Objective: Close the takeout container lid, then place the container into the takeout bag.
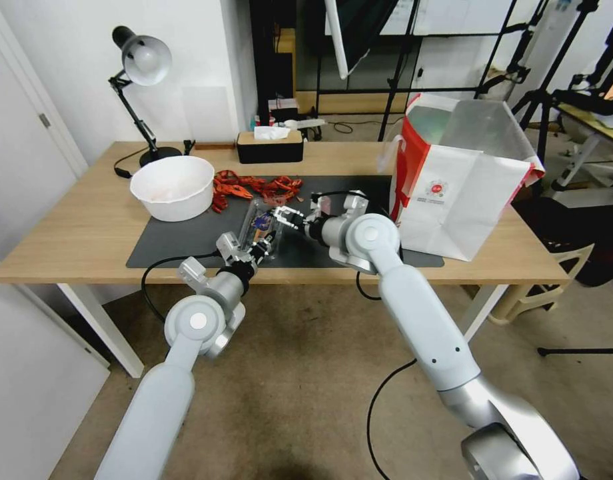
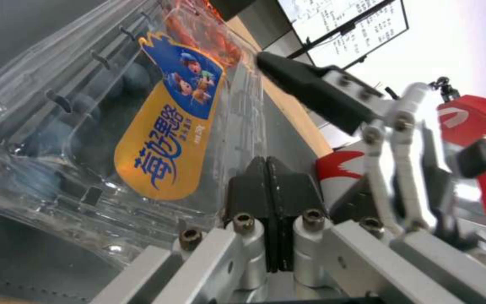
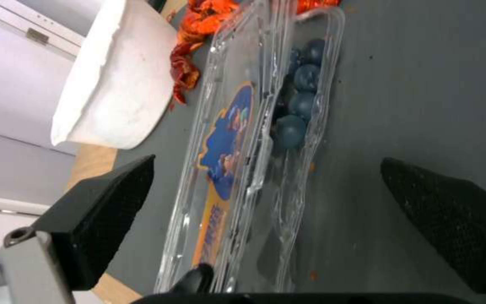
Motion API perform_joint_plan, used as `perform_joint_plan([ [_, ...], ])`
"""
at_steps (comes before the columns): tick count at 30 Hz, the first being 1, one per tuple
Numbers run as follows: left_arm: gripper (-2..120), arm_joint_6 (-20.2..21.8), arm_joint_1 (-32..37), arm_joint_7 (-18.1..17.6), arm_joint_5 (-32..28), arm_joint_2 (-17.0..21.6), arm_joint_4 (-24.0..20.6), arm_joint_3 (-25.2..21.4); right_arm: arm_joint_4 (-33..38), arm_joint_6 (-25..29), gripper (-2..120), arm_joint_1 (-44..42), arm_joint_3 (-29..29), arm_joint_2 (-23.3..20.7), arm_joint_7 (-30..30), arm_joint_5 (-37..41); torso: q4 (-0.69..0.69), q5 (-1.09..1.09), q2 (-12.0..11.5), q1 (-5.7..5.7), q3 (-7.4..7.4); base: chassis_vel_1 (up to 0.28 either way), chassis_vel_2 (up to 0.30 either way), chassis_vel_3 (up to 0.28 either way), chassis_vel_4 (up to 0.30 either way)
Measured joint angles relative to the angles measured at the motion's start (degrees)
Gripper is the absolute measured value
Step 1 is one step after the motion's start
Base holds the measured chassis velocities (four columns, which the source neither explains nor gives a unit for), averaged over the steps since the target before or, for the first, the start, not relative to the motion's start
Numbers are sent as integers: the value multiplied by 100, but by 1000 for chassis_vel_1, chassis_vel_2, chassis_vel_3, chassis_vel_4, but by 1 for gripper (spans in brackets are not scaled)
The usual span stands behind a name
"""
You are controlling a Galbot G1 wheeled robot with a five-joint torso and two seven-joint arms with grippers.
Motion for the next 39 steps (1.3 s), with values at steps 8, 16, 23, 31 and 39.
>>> perform_joint_plan([
  [8,0,-21,47,12,36,-11,5,9,-337,-37,100,234,-81,72,-29,13,0,0,0,0,-1,0,0,0,0],
  [16,0,-35,33,14,47,-5,7,13,-553,-116,100,344,-175,129,-97,12,-1,0,0,0,0,0,0,0,0],
  [23,0,-44,47,23,48,-1,8,-11,-705,-131,96,413,-217,279,-104,-26,-1,0,0,0,-1,0,0,0,0],
  [31,0,-59,68,26,40,7,-27,-27,-813,-166,68,474,-267,348,-60,-36,1,0,0,0,0,0,0,0,0],
  [39,0,-101,97,57,-2,33,-65,-60,-852,-178,39,484,-259,373,-31,-33,1,0,0,0,0,0,0,0,0],
])
